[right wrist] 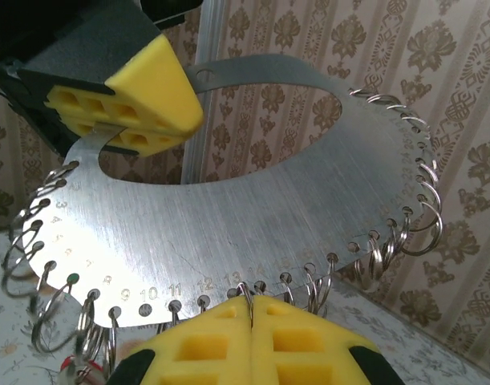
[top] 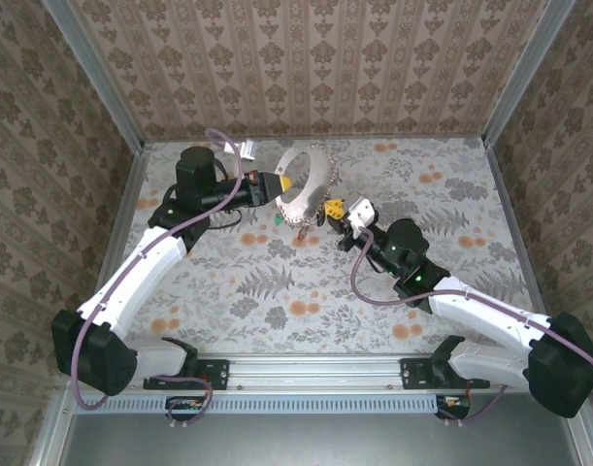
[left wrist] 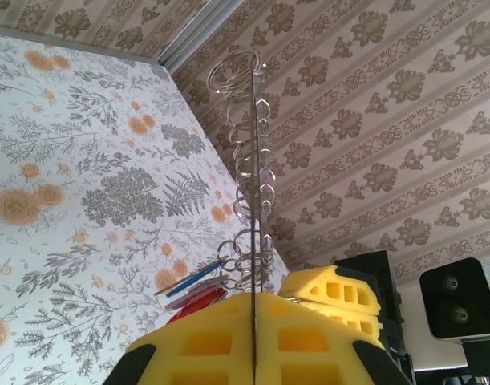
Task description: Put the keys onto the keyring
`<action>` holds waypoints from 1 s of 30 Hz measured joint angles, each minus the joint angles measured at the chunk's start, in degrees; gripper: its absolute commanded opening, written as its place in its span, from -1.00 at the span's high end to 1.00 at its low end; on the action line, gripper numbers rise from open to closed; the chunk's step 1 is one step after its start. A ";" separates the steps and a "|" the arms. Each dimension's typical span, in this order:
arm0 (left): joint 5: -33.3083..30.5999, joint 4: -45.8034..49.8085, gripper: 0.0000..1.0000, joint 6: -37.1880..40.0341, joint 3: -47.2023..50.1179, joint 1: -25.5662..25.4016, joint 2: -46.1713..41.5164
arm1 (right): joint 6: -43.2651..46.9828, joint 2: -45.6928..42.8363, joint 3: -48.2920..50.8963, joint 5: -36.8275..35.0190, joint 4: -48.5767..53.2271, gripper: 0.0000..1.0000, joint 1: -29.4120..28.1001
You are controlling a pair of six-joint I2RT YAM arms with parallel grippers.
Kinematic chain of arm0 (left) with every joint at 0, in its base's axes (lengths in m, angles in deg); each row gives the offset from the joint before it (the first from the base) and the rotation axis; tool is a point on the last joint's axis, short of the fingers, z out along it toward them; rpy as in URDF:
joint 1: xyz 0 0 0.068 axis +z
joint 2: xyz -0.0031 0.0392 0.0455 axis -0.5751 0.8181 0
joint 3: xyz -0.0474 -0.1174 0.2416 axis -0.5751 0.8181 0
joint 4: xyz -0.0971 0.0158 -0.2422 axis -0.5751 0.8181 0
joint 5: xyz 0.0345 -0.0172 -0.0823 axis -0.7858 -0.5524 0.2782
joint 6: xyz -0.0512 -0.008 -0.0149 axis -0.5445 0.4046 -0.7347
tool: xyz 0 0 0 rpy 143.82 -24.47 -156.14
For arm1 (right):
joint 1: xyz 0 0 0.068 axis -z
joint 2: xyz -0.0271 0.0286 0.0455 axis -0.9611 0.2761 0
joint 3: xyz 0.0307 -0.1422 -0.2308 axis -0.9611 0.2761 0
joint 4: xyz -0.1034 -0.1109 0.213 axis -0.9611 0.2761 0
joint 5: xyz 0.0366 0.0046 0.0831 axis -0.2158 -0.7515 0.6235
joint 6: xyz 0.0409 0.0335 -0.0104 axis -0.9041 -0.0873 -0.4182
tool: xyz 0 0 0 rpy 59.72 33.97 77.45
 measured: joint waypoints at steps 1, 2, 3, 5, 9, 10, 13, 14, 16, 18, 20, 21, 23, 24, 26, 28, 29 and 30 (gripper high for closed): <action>0.00 -0.22 0.79 -0.39 0.15 0.09 0.00 | -0.46 0.00 0.00 0.17 -0.31 1.00 0.13; -0.07 -0.24 0.77 -0.55 0.26 0.24 0.00 | -0.96 0.02 0.02 0.13 -0.87 1.00 0.26; -0.22 -0.31 0.69 -0.74 0.35 0.55 0.00 | -1.31 0.02 0.02 0.15 -1.46 1.00 0.55; -0.33 -0.59 0.59 -1.55 0.59 1.05 0.04 | -1.84 0.13 0.02 0.13 -2.80 1.00 1.01; -0.50 -1.07 0.55 -2.62 1.25 1.33 0.50 | -2.86 0.31 0.02 0.15 -3.65 1.00 1.38; -0.50 -1.27 0.49 -3.06 1.44 1.33 0.68 | -3.02 0.39 0.02 0.15 -3.67 1.00 1.46; -0.52 -1.46 0.38 -3.65 2.03 1.36 1.05 | -3.28 0.44 0.11 0.17 -3.65 1.00 1.66; -0.57 -1.46 0.30 -3.63 2.12 1.36 1.16 | -3.37 0.44 0.15 0.20 -3.67 1.00 1.70; -1.20 -1.36 0.18 -3.32 2.21 1.36 1.38 | -3.74 0.44 0.35 0.46 -3.65 1.00 1.92; -1.79 -0.83 0.15 -2.89 2.62 1.36 1.40 | -4.17 0.44 0.44 1.36 -3.13 1.00 2.40; -2.40 -0.55 0.10 -2.25 3.65 1.36 1.40 | -4.50 0.42 0.48 2.10 -2.10 1.00 3.06; -2.75 -0.44 0.08 -1.92 4.31 1.36 1.46 | -4.68 0.42 0.48 2.69 -1.20 1.00 3.54; -3.48 -0.33 0.08 -1.36 5.75 1.33 1.66 | -4.94 0.44 0.48 3.34 0.66 1.00 4.31; -3.93 -0.28 0.07 -0.92 6.51 1.33 1.79 | -5.11 0.44 0.48 3.69 1.73 1.00 4.66; -4.72 -0.13 0.02 0.11 7.93 1.31 2.12 | -5.49 0.70 0.52 4.70 3.87 1.00 5.44; -5.53 -0.15 0.00 1.25 9.46 1.25 2.54 | -5.55 1.60 0.55 5.88 6.05 1.00 6.12; -6.14 -0.15 -0.01 1.73 10.21 1.25 2.69 | -5.55 2.14 0.55 6.43 7.15 1.00 6.40; -6.82 -0.20 -0.01 2.29 11.06 1.09 2.75 | -5.46 2.73 0.55 6.93 8.24 1.00 6.56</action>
